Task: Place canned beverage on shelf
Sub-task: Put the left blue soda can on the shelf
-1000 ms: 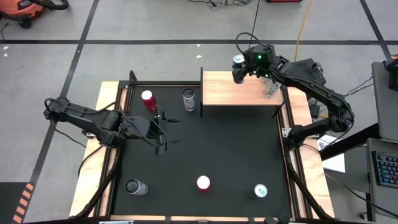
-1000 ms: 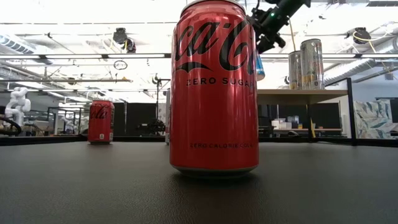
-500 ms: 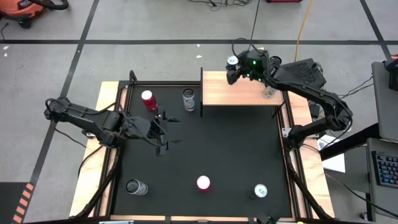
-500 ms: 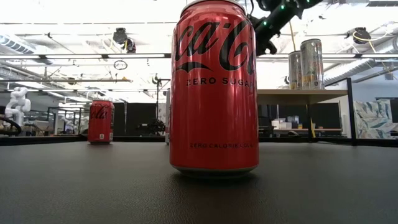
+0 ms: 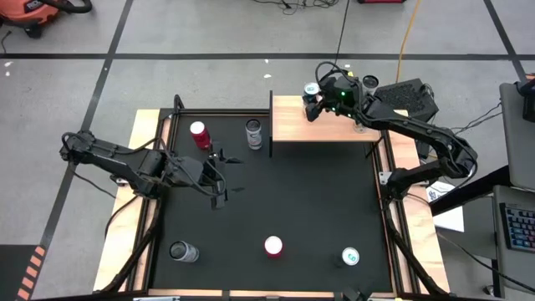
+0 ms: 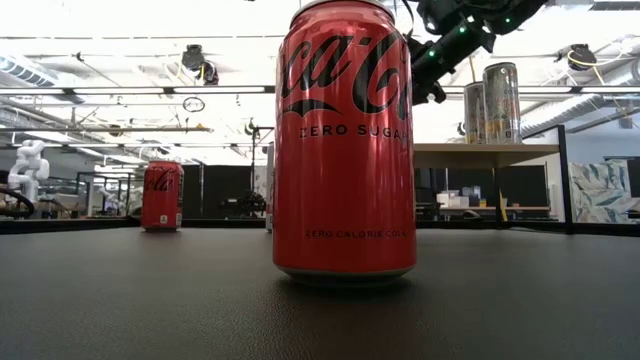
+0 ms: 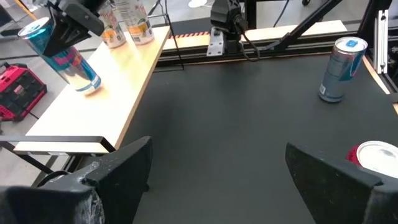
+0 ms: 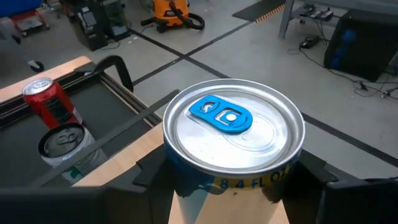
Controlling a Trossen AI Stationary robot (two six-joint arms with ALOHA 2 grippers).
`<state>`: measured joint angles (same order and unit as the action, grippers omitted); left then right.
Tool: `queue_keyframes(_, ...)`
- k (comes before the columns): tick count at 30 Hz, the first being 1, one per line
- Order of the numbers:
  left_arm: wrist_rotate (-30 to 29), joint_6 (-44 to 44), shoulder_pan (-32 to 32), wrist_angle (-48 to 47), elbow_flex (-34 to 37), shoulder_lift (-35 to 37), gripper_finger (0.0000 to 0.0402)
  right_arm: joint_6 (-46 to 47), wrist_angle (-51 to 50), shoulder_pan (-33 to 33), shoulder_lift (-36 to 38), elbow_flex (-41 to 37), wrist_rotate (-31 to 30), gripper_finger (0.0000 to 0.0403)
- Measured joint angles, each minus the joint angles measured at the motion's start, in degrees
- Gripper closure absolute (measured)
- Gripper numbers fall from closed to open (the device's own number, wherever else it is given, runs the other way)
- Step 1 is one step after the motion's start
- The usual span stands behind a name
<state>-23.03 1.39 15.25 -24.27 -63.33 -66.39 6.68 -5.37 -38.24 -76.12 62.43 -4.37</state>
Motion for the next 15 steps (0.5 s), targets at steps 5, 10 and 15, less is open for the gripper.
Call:
queue_keyframes(5,0.00,1.29,0.00,0.66,-0.02,0.00,0.0030,0.13,-0.02,-0.33,0.00,0.00,-0.05,0.0194)
queue_keyframes(10,0.00,1.26,0.00,0.72,-0.02,0.00,0.0030,-0.26,0.18,-0.36,0.00,0.00,-0.03,0.0175)
queue_keyframes(15,0.00,1.26,0.00,0.72,-0.02,0.00,0.0030,-0.26,-0.07,-0.35,0.00,0.00,-0.01,0.0159)
